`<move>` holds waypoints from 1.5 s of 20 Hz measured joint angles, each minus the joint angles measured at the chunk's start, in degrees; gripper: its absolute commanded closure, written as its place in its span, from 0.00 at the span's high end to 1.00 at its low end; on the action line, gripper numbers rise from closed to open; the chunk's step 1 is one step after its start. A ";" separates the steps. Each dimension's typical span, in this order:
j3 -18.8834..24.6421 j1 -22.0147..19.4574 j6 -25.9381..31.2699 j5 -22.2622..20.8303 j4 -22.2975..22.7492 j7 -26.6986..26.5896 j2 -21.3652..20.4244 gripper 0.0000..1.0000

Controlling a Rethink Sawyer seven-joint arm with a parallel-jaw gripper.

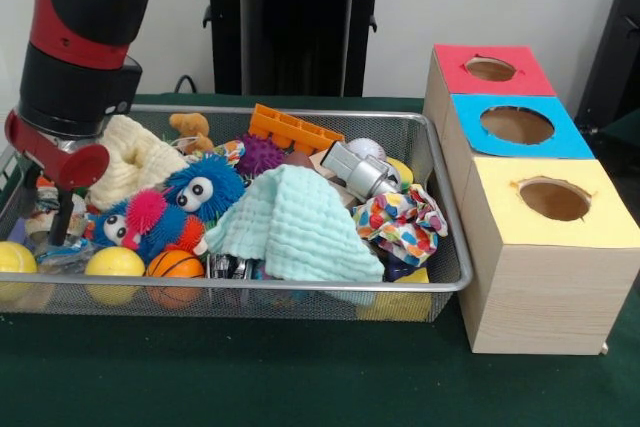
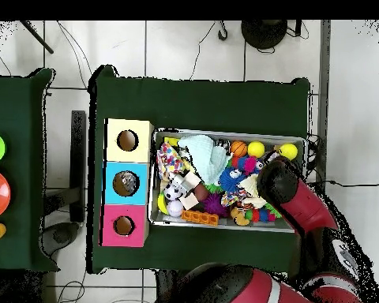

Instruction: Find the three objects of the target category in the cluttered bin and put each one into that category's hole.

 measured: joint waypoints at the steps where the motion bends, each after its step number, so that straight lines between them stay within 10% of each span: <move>1: 0.17 -0.02 0.02 0.00 -0.01 0.00 0.01 1.00; 30: 5.47 -1.35 -0.01 0.11 -3.51 0.00 3.14 1.00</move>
